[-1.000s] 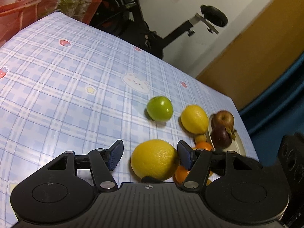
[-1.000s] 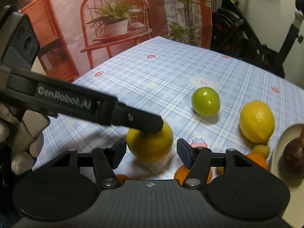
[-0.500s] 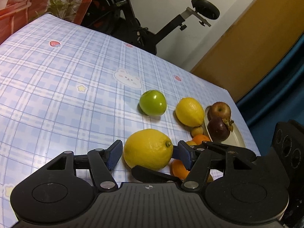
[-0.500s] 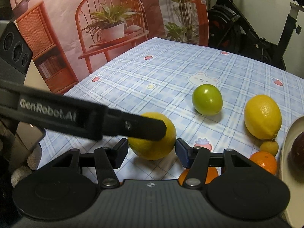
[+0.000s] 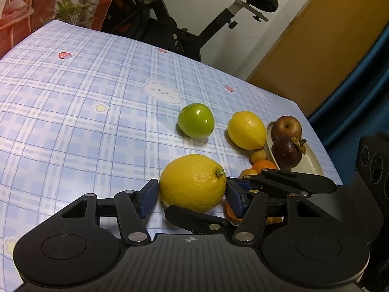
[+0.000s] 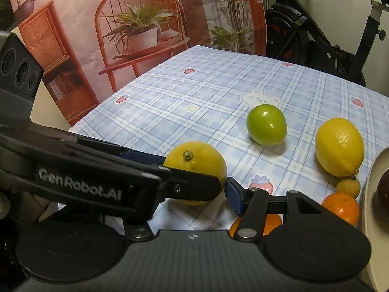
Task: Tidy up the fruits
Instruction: 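Lift the lemon with the right tool and carry it over the plate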
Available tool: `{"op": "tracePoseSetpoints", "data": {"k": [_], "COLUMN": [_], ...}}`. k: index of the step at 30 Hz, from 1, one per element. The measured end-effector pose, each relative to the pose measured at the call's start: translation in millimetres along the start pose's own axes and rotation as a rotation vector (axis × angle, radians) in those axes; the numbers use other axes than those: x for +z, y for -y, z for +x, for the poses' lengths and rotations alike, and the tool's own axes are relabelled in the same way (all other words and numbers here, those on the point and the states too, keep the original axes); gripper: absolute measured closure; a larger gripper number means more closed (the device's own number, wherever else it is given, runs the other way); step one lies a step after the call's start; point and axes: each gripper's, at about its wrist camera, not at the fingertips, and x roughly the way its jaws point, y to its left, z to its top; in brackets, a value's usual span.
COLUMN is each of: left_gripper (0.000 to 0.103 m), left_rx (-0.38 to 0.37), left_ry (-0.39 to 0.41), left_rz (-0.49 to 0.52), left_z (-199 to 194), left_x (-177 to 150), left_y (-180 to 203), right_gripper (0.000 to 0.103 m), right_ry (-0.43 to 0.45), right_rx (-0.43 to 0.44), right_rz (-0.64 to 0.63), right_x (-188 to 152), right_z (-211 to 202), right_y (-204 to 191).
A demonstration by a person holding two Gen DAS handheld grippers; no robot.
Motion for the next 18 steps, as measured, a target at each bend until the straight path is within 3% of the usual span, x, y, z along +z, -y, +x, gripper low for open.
{"op": "tracePoseSetpoints", "data": {"k": [10,18], "left_gripper": [0.043,0.043], "left_rx": [-0.017,-0.012], "left_ry": [0.061,0.056], "left_rz": [0.022,0.109], "left_z": [-20,-16], "left_x": [4,6], "left_y": [27,72], "right_gripper": [0.046,0.046], "right_ry": [0.097,0.174], "right_rx": [0.005,-0.006], "right_rz": [0.030,0.087], "right_x": [-1,-15], "right_z": [-34,-71], "right_y": [2,19]}}
